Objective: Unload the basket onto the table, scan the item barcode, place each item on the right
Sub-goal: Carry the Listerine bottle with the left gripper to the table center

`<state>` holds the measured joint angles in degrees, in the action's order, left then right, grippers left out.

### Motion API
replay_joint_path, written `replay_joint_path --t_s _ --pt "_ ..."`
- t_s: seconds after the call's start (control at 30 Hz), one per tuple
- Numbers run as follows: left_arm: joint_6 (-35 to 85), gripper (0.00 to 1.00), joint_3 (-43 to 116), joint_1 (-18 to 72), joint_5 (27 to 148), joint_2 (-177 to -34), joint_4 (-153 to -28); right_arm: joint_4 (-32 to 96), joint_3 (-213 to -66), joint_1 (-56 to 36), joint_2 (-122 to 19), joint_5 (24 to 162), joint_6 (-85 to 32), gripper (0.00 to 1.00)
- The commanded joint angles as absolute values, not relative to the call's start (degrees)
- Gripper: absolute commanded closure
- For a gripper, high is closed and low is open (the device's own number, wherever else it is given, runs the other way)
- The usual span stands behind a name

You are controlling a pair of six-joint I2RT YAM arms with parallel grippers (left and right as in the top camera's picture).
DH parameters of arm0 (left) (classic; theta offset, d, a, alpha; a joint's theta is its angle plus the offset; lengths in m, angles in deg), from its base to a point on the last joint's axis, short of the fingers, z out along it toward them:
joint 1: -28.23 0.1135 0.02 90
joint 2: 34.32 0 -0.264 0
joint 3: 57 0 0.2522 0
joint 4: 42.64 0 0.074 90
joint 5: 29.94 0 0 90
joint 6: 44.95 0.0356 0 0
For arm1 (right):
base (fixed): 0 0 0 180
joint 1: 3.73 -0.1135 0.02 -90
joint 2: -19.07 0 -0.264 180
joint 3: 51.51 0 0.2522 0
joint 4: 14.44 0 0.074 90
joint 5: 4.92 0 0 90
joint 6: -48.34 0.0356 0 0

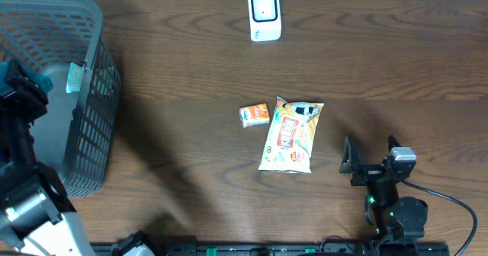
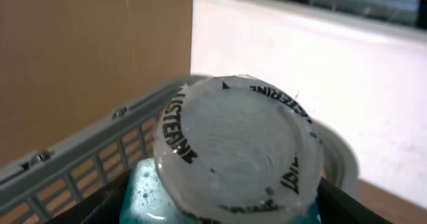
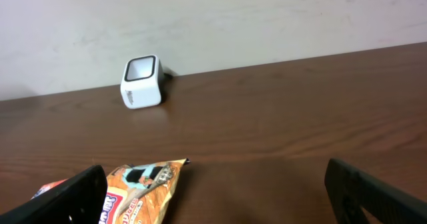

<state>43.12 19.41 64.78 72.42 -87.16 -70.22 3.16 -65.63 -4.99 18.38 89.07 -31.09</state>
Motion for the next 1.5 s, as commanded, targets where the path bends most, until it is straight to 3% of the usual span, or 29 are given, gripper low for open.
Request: replay_joint_path --t_s 0.0,0.27,0.47,0.87,1.27,1.47 --pt "41.2 0.48 20.0 64.7 77.2 -84.2 -68.2 3.4 -65.6 -5.2 18.8 88.6 -31.7 0.01" --pt "37.2 0.48 20.0 63.5 91.6 -83.1 -64.4 3.4 -65.6 -5.2 18.8 88.6 -31.7 0.01" --pt "37.6 0.47 20.0 57.7 98.4 -83.2 -64.2 3.4 -65.6 -5.2 18.8 88.6 -31.7 0.01" --pt "44.8 0.48 20.0 42.0 98.4 -85.3 -68.9 3.4 -65.6 -5.2 18.8 88.6 -31.7 0.01" --pt "48.5 0.48 20.0 32.4 97.6 -95.8 -74.0 3.4 -65.6 -5.2 18.8 88.6 -31.7 0.01" --pt "48.5 0.48 20.0 27.0 90.0 -102.3 -74.8 3.4 -65.6 -5.2 18.8 88.6 -31.7 0.01"
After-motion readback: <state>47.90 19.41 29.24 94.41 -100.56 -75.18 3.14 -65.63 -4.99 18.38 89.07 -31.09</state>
